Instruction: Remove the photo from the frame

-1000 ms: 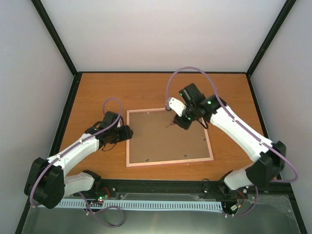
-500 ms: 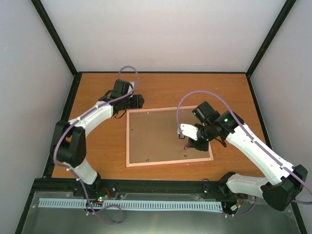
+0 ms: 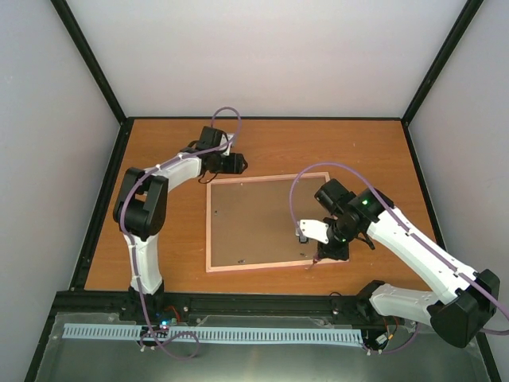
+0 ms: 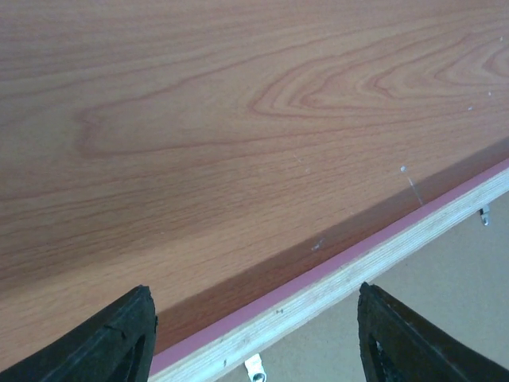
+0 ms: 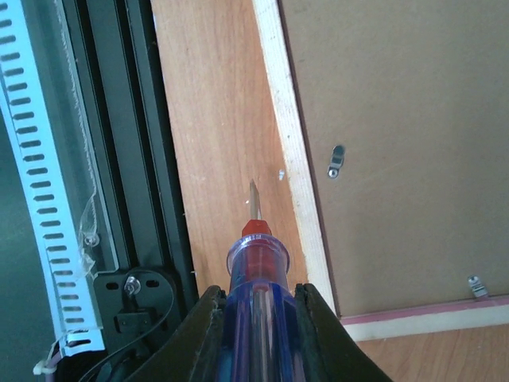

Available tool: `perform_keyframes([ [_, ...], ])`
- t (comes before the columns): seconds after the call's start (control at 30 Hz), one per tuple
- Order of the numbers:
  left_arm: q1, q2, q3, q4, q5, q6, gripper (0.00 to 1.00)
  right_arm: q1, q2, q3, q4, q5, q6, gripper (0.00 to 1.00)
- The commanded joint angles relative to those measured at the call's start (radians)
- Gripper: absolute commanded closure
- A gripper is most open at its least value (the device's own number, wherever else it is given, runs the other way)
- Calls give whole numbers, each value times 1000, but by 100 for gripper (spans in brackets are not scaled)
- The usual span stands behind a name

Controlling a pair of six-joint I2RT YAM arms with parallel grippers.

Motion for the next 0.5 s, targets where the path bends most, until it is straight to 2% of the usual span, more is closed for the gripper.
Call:
perform_keyframes([
  [0.0,2,55,62,-8,68,43,31,2,-7,-17,-29,27,-6,97],
  [0.47,0,69,-6,-23,66,73,30,-1,-58,-88,86,223,63,97],
])
